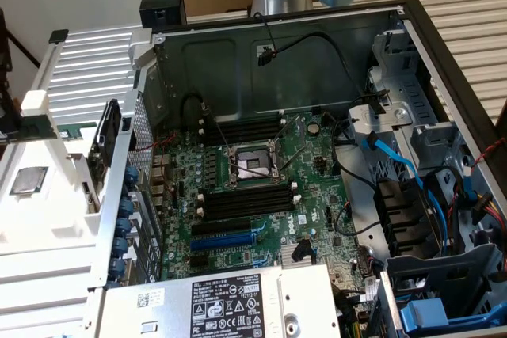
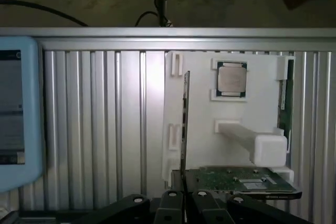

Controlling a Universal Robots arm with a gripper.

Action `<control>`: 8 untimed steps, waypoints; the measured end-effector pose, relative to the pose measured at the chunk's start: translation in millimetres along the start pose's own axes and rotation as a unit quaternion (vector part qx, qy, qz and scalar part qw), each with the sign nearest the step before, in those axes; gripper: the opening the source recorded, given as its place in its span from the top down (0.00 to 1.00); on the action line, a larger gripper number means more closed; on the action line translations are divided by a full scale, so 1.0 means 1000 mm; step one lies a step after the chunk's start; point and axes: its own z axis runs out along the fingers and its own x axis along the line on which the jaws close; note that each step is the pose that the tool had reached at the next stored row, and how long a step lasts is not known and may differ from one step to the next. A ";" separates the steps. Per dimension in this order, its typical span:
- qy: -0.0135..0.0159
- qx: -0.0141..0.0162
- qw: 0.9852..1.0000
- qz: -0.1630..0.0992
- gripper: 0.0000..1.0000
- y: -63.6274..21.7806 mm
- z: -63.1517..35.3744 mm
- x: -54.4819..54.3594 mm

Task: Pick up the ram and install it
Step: 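Pick up the ram and move it above insertion slot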

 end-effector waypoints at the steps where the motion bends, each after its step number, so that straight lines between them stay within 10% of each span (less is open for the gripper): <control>1: 0.000 0.000 1.000 0.000 0.87 -0.0137 -0.0138 0.000; 8: 0.000 0.000 1.000 0.000 0.87 -0.0477 -0.0313 -0.001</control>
